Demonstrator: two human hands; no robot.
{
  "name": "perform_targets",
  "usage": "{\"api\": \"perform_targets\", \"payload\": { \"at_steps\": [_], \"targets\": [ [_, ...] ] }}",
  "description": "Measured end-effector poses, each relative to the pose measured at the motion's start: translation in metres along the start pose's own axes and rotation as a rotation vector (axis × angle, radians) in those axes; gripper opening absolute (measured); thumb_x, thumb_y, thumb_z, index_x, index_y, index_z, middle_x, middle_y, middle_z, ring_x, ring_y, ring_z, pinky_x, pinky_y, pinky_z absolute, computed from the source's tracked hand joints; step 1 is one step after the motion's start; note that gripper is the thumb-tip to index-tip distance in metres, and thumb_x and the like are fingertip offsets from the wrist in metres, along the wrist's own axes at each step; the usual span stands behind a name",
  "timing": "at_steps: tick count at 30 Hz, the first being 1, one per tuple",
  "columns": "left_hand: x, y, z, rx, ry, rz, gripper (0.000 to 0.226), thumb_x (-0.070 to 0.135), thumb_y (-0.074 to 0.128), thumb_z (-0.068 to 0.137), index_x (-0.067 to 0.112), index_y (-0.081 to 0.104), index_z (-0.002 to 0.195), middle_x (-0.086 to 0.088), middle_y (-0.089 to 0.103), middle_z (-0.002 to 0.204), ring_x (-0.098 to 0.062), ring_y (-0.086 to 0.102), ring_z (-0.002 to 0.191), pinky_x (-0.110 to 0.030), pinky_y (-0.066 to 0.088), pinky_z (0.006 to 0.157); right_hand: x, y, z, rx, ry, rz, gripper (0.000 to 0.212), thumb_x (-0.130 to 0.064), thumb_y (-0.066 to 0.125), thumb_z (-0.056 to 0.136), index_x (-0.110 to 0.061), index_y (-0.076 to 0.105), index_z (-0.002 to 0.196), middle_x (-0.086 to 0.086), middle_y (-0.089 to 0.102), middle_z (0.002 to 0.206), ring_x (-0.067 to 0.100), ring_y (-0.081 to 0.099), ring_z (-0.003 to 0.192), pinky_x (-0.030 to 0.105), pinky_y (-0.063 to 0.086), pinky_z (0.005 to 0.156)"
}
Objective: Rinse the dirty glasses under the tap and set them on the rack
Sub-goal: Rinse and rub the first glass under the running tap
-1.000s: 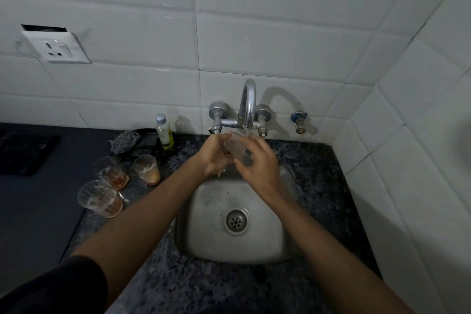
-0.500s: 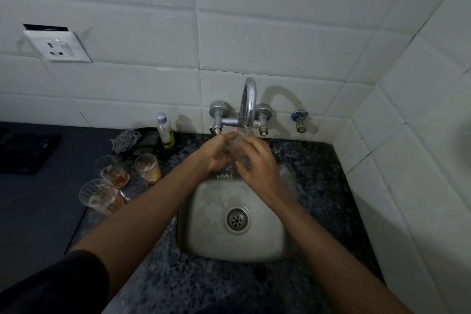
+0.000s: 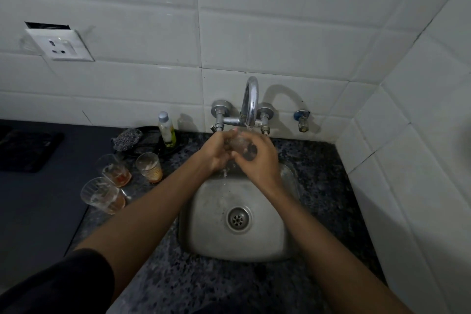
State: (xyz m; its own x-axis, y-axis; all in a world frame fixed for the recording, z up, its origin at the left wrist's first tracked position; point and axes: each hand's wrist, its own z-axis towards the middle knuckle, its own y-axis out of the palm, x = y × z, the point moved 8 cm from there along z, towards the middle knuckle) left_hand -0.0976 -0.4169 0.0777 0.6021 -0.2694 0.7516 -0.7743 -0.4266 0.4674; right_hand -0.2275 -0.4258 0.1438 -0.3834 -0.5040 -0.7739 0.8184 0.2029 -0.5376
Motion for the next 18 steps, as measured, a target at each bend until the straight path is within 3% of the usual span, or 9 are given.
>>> {"api": "perform_targets", "payload": {
  "at_steps": [3, 6, 9, 12, 14, 16, 18],
  "targets": [
    [-0.005, -0.001, 0.0, -0.028, 0.001, -0.037, 0.024, 0.018, 0.05, 0.103, 0.007, 0.07, 0.097, -0.012, 0.072, 0.097, -0.025, 0.068, 0.091, -0.042, 0.051, 0.097, -0.004, -0.004, 0.002, 0.012, 0.03, 0.012, 0.054, -0.017, 0.088, 0.079, -0.019, 0.067, 0.129, -0.006, 0.061, 0.121, 0.006, 0.062, 0.104, 0.019, 0.054, 0.086],
    [-0.005, -0.002, 0.0, -0.01, -0.024, 0.056, 0.027, 0.023, 0.046, 0.1, 0.008, 0.069, 0.095, -0.007, 0.07, 0.083, -0.023, 0.063, 0.082, -0.037, 0.052, 0.08, -0.022, 0.003, -0.007, -0.083, -0.261, -0.295, 0.057, -0.01, 0.079, 0.086, -0.015, 0.062, 0.139, 0.004, 0.057, 0.139, 0.022, 0.055, 0.127, 0.034, 0.055, 0.102],
    [-0.002, -0.001, 0.001, 0.019, -0.031, 0.119, 0.026, 0.028, 0.051, 0.101, 0.011, 0.069, 0.093, -0.004, 0.072, 0.079, -0.021, 0.066, 0.078, -0.035, 0.052, 0.073, -0.027, 0.012, -0.018, -0.172, -0.453, -0.436, 0.06, 0.001, 0.074, 0.086, -0.012, 0.06, 0.142, 0.009, 0.052, 0.147, 0.027, 0.045, 0.138, 0.035, 0.05, 0.107],
    [-0.004, -0.003, 0.003, 0.023, -0.015, 0.152, 0.022, 0.029, 0.06, 0.1, 0.011, 0.072, 0.098, -0.007, 0.073, 0.091, -0.023, 0.068, 0.088, -0.039, 0.053, 0.084, -0.014, 0.008, -0.012, -0.149, -0.25, -0.24, 0.057, -0.006, 0.078, 0.086, -0.019, 0.062, 0.139, 0.003, 0.053, 0.143, 0.02, 0.049, 0.133, 0.027, 0.048, 0.107],
    [-0.008, -0.005, 0.004, 0.013, -0.009, 0.075, 0.025, 0.024, 0.058, 0.1, 0.011, 0.076, 0.089, -0.009, 0.072, 0.09, -0.023, 0.066, 0.087, -0.038, 0.051, 0.086, -0.004, 0.002, -0.005, -0.093, -0.074, -0.074, 0.06, -0.013, 0.084, 0.081, -0.023, 0.062, 0.136, -0.004, 0.056, 0.133, 0.004, 0.057, 0.116, 0.018, 0.051, 0.095],
    [-0.01, -0.005, 0.004, 0.001, -0.009, 0.007, 0.029, 0.022, 0.055, 0.1, 0.008, 0.078, 0.089, -0.012, 0.071, 0.095, -0.026, 0.065, 0.091, -0.04, 0.047, 0.093, -0.003, -0.001, -0.001, -0.071, -0.013, -0.01, 0.062, -0.014, 0.087, 0.079, -0.022, 0.06, 0.135, -0.009, 0.056, 0.125, -0.006, 0.058, 0.101, 0.008, 0.05, 0.083],
    [-0.01, -0.003, 0.004, -0.027, -0.022, -0.011, 0.03, 0.025, 0.055, 0.098, 0.003, 0.072, 0.108, -0.017, 0.068, 0.107, -0.028, 0.064, 0.098, -0.043, 0.047, 0.097, -0.007, 0.001, -0.001, -0.119, -0.063, -0.099, 0.068, -0.014, 0.084, 0.082, -0.022, 0.054, 0.142, -0.006, 0.054, 0.133, 0.0, 0.058, 0.109, 0.016, 0.053, 0.091]
  ]
}}
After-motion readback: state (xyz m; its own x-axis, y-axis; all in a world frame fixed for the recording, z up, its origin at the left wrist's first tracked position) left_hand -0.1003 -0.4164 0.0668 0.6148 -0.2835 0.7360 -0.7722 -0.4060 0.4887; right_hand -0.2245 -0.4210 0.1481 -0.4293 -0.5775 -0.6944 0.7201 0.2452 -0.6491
